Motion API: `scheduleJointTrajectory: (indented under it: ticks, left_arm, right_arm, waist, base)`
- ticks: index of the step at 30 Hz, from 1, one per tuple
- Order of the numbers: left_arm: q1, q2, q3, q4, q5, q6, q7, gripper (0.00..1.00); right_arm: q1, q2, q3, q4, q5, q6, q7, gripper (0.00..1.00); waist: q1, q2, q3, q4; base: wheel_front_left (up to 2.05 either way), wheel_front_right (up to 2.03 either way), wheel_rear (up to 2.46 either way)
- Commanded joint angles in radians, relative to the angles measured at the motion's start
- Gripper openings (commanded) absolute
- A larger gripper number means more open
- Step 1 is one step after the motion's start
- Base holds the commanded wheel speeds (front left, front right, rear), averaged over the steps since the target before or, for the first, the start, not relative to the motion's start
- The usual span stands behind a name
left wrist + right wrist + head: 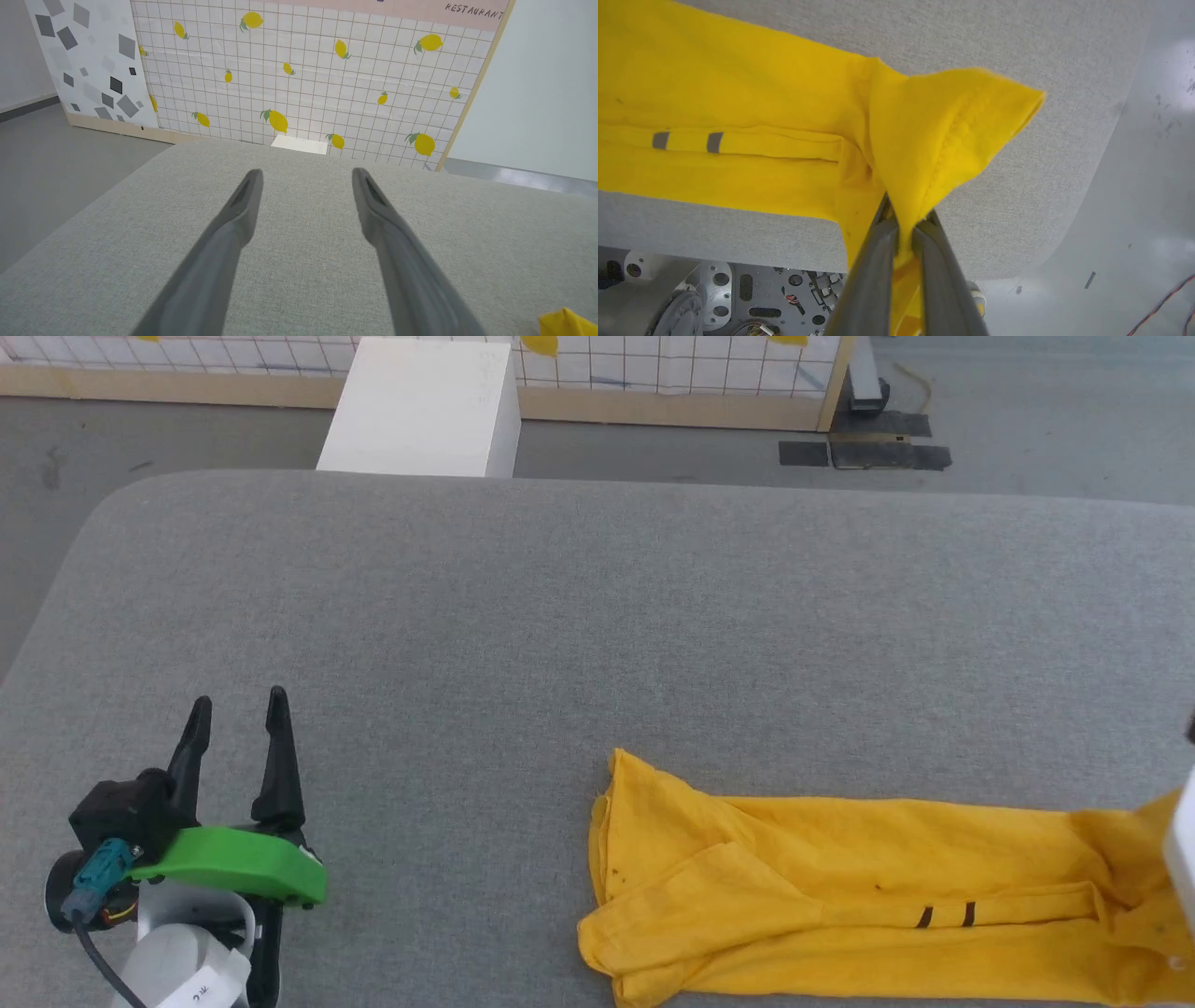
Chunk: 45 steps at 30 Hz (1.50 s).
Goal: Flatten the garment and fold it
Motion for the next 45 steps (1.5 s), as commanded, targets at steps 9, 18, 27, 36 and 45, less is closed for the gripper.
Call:
scheduleJointTrajectory:
  ticks: [9, 18, 27, 36, 45]
  left_arm:
    - [0.037, -0.013, 0.002, 0.001, -0.008, 0.026, 0.004, 1.0]
    - [0.051, -0.018, 0.0, -0.012, -0.026, 0.028, -0.001, 1.0]
    - [0.045, -0.029, -0.01, -0.007, -0.04, 0.026, -0.006, 1.0]
    - [0.029, -0.045, -0.035, 0.008, -0.038, 0.02, -0.023, 1.0]
    - [0.012, -0.054, -0.059, 0.04, -0.036, 0.009, -0.034, 1.0]
  right_arm:
    - [-0.039, 0.065, 0.254, -0.154, 0.125, -0.002, 0.074, 0.0]
    - [-0.154, 0.259, 0.464, 0.026, 0.168, -0.002, -0.126, 0.0]
    - [-0.249, 0.381, 0.564, 0.224, 0.173, -0.002, -0.298, 0.0]
    - [-0.302, 0.451, 0.574, 0.458, 0.098, -0.002, -0.453, 0.0]
    - [-0.336, 0.499, 0.614, 0.536, 0.104, -0.002, -0.538, 1.0]
  waist:
    - [0.0, 0.0, -0.04, -0.009]
    - [0.0, 0.0, -0.027, 0.06]
    - [0.0, 0.0, 0.015, 0.135]
    - [0.0, 0.0, 0.046, 0.173]
    - [0.0, 0.0, 0.025, 0.152]
  base:
    - [0.0, 0.0, 0.0]
    - [0.0, 0.0, 0.0]
    - [0.0, 0.0, 0.0]
    - [0.0, 0.0, 0.0]
    - [0.0, 0.0, 0.0]
